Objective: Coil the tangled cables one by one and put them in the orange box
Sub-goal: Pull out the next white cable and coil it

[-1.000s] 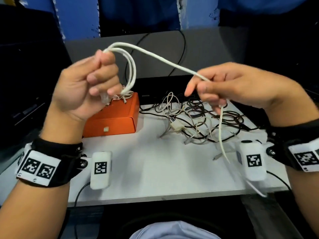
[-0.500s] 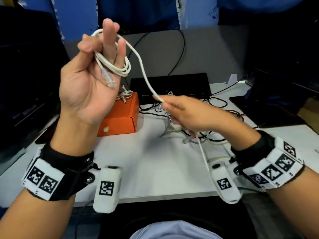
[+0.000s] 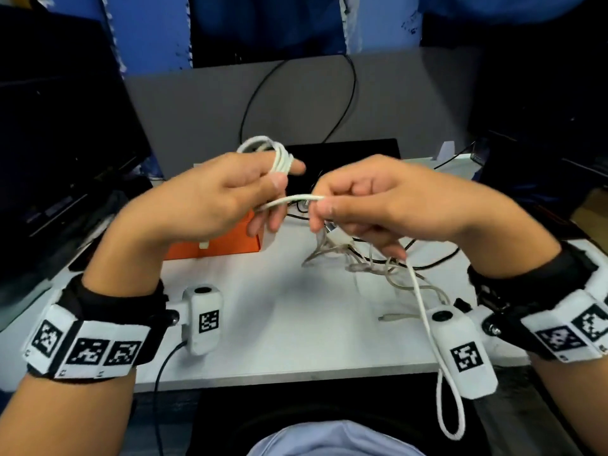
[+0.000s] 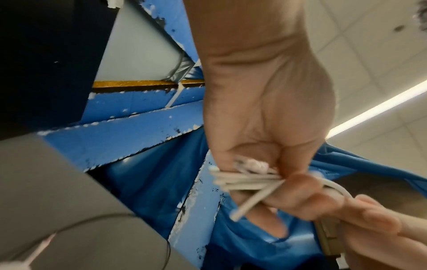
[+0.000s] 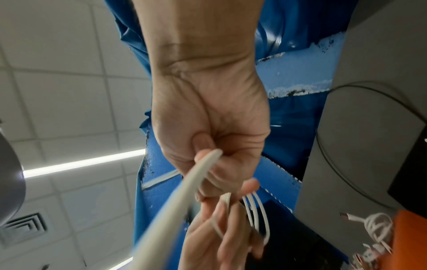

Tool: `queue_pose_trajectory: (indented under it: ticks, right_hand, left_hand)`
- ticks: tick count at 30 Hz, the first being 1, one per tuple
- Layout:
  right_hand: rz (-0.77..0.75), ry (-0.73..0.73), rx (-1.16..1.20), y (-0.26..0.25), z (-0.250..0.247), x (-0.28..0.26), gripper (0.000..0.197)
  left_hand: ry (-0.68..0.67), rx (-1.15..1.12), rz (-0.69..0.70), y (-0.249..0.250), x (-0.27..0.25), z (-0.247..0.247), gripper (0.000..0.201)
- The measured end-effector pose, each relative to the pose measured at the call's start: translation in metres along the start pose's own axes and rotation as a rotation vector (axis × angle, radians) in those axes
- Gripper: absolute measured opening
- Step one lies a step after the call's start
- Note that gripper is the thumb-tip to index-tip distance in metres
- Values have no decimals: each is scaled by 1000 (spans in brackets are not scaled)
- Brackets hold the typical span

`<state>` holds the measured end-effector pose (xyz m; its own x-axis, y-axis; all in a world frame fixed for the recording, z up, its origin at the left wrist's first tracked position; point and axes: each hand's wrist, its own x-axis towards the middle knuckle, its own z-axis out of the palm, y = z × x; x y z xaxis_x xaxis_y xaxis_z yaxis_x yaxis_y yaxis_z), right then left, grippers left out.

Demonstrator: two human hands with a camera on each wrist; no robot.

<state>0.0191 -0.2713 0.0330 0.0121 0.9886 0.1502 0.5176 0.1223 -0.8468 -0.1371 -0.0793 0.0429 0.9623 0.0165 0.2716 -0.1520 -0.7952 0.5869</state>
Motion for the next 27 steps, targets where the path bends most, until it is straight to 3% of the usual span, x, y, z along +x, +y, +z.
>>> queue_pose_trajectory:
  ticks: [2,5,9,12,15,18,23,25,27]
  right_hand:
    - [-39,95,-35,0,-8,-2,22]
    - [-88,227,-110,2,-16,-2,25]
    - [-146,448,-218,10,-22,7,26]
    - [-158,597,-272,19,-25,14,23]
    - [-96,615,-408,29,-24,19,23]
    - [-47,624,-465,33,-24,21,23]
    - [-26,636,-516,33,-22,22,23]
    - [19,582,-537,36,-17,24,24]
    - [75,441,-559,37,-8,27,25]
  left_hand:
    - [-116,-171,11,1,-4,-3,36]
    - [-205,-447,41,-7,-5,-4,30]
    - [-130,-817,159,-14,1,-1,23]
    - [-45,-1369,243,-13,10,3,17]
    - [175,-1502,198,-8,15,8,29]
    - [185,-1547,183,-5,14,12,34]
    - [282,-1558,194,11,6,3,12]
    - [334,-1657,180,12,6,0,16]
    - [375,-1771,191,8,11,1,29]
